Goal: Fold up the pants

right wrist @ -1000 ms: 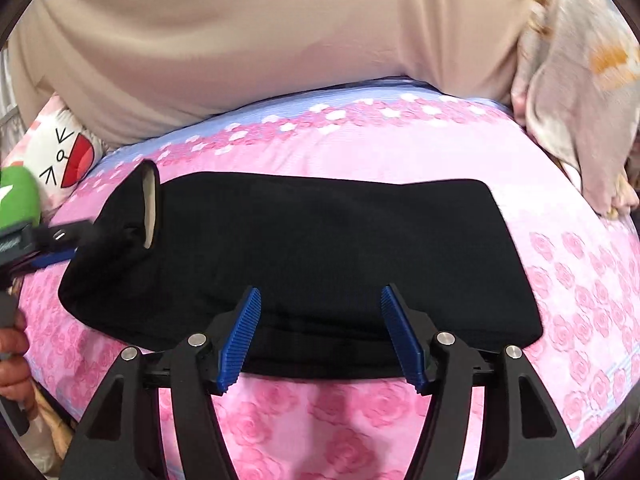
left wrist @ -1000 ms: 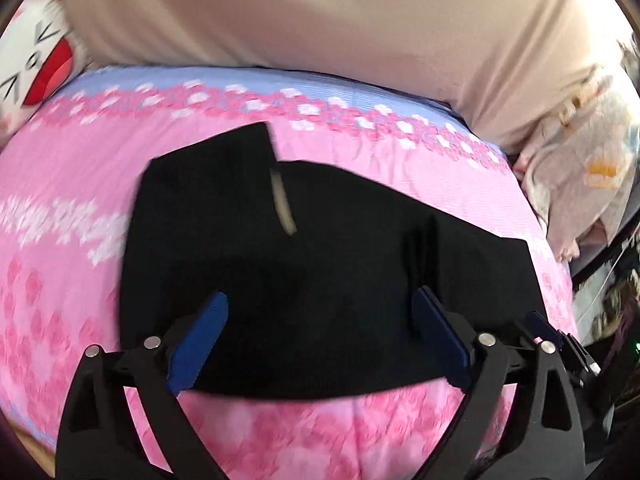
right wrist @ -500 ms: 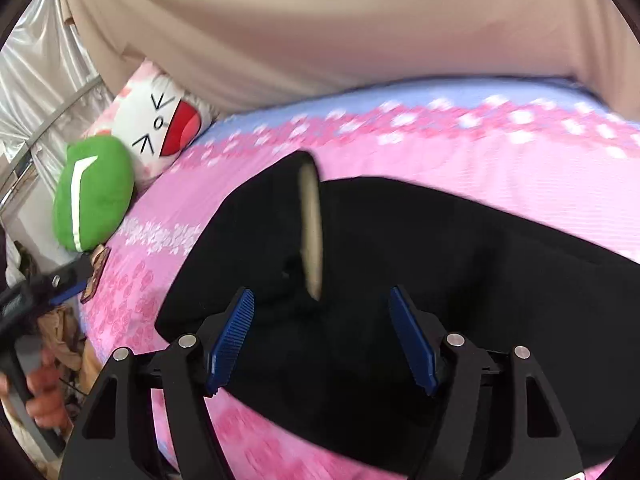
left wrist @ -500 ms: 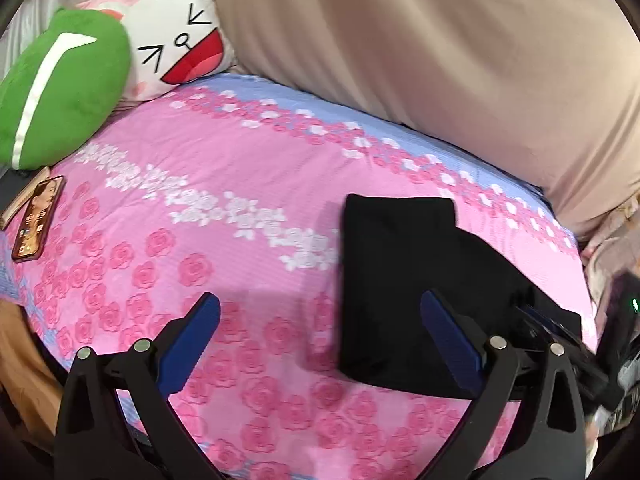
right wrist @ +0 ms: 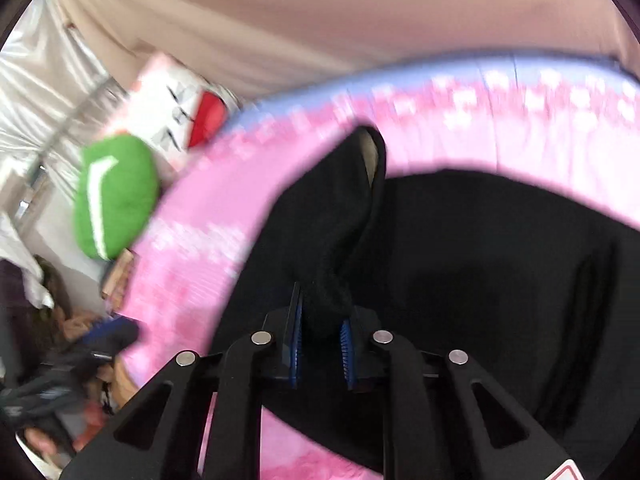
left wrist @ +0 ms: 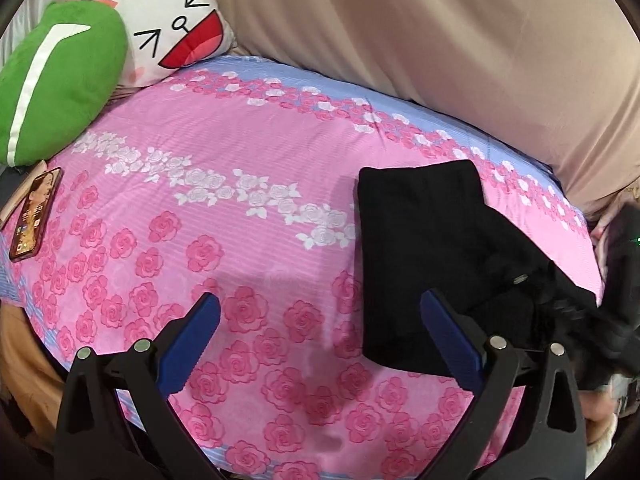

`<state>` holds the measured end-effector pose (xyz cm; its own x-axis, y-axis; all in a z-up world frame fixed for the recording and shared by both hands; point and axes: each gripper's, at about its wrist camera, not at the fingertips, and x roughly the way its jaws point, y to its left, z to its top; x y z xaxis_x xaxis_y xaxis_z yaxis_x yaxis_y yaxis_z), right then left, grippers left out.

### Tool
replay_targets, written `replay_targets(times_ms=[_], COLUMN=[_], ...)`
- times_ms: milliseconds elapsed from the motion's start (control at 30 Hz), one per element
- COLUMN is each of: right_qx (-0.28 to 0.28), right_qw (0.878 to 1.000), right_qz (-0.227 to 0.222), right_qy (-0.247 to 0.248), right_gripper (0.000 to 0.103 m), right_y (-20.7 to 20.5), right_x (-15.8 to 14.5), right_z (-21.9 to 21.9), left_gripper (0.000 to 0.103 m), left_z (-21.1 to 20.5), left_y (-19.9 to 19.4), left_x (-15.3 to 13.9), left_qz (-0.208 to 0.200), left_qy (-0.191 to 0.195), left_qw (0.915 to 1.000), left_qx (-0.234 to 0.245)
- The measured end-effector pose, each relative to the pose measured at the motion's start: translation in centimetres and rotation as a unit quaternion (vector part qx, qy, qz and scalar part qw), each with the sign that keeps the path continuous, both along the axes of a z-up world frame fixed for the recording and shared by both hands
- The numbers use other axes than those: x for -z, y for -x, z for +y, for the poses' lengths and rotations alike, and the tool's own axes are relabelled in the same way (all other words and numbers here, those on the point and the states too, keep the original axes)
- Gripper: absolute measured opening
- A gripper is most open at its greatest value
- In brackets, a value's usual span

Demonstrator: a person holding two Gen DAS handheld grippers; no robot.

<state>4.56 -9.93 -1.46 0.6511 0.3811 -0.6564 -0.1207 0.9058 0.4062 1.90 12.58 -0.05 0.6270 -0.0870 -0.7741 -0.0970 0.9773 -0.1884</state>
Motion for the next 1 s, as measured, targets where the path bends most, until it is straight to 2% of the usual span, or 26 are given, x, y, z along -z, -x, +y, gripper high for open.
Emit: replay_targets(times_ms=[100, 167, 267, 367, 467, 533, 567, 633, 667, 700, 767, 800, 933, 1000], right_qx=[0.025, 0.061, 0.132, 0.235, 0.31, 0.314, 0.312, 0.306, 0.303, 0.301, 0.295, 0.289, 0.255, 0.233], right_qw=[0.998, 0.995, 0.986, 0.968, 0.95, 0.949, 0.95, 0.95, 0.951, 0.951, 0.954, 0.956, 0.967, 0.972], right_qz=[-0.055, -0.082, -0.104, -0.083, -0.025, 0.011, 0.022, -0.004, -0.002, -0.003, -0.015, -0.015, -0.005, 0.008], right_qy=[0.003, 0.0, 0.017, 0.036, 0.036, 0.013, -0.014, -0.059, -0.068, -0.068, -0.052, -0.043, -0.007, -0.019], right_gripper=[0.013, 0.013, 0.013, 0.013, 0.011, 0.011, 0.012, 0.018, 0.028, 0.033, 0.051, 0.053, 0.055, 0.056], right_y=[2.9, 5.3, 9.9, 15.4, 18.5, 18.7, 18.7, 19.5, 19.6, 19.6, 19.2, 19.0, 15.9, 14.2], right_x=[-4.4, -6.6, -8.0, -6.5, -2.0, 1.7, 3.6, 4.1, 3.8, 3.5, 2.4, 2.1, 2.0, 3.0], right_z=[-2.8, -6.3, -11.7, -17.8, -22.5, -24.6, -25.3, -25.9, -26.0, -26.0, -26.0, -25.9, -26.0, -26.1], left_gripper=[0.098, 0.098, 0.098, 0.098, 0.098, 0.098, 0.098, 0.098, 0.098, 0.098, 0.098, 0.098, 0.098, 0.098], left_z=[-1.3, -2.7, -6.0, -10.3, -14.4, -16.7, -18.0, -19.5, -19.9, -20.1, -20.4, -20.6, -21.5, -22.1], left_y=[0.1, 0.0, -0.5, -0.9, -1.2, -1.4, -1.5, -1.7, -1.8, -1.9, -2.3, -2.5, -3.4, -4.0], left_x=[-0.8, -1.1, -1.2, -0.7, 0.2, 1.0, 1.6, 2.3, 2.6, 2.7, 3.0, 3.2, 4.2, 5.0], left_qz=[-0.007, -0.009, -0.006, 0.003, 0.011, 0.023, 0.034, 0.045, 0.05, 0.051, 0.054, 0.056, 0.076, 0.091], left_qy=[0.015, 0.025, 0.038, 0.04, 0.03, 0.028, 0.027, 0.031, 0.029, 0.029, 0.027, 0.029, 0.041, 0.048], left_qw=[0.9997, 0.9989, 0.9962, 0.9913, 0.987, 0.9839, 0.9822, 0.9802, 0.9807, 0.9811, 0.9826, 0.9829, 0.9802, 0.9775], left_qx=[0.019, 0.038, 0.079, 0.125, 0.158, 0.175, 0.183, 0.19, 0.187, 0.184, 0.176, 0.173, 0.178, 0.184])
